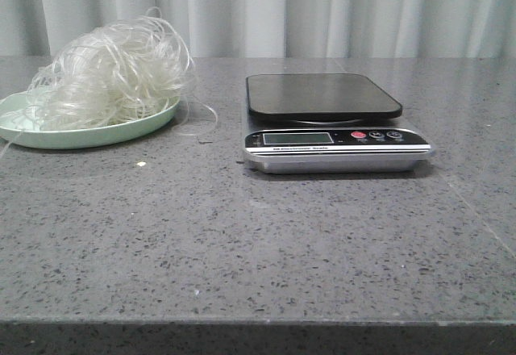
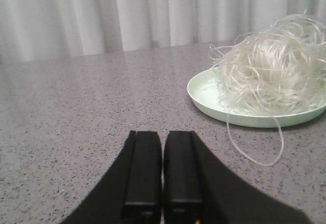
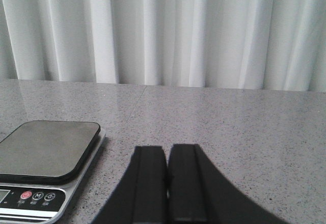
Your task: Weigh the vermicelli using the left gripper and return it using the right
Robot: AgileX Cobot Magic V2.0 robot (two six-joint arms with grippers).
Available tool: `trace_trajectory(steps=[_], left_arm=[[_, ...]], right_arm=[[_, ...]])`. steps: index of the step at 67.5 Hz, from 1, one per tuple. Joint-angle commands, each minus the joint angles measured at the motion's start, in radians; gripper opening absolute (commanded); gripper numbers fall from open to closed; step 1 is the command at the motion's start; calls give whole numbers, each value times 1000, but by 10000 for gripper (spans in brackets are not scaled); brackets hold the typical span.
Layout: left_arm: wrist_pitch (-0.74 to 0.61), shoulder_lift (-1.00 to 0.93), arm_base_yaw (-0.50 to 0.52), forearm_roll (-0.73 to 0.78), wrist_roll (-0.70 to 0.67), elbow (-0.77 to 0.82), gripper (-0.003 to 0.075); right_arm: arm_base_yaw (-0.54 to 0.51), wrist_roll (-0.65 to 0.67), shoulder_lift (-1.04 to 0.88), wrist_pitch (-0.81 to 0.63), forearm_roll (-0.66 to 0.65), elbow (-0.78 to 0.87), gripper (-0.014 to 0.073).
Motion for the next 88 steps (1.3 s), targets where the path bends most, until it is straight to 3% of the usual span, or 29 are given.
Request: trace_trajectory(steps=[1, 53, 72, 88], left_arm=[[-82, -19, 4, -12, -11, 5, 137], [-82, -19, 4, -12, -11, 5, 137], [-82, -19, 4, -12, -11, 5, 137], [-82, -19, 4, -12, -11, 5, 137]], right_arm=[[-7, -7, 9, -78, -8, -25, 152], [-8, -7, 9, -78, -9, -16, 152], [-93, -4, -157, -90, -13, 171, 152], [-112, -2, -146, -126, -28, 260, 152]])
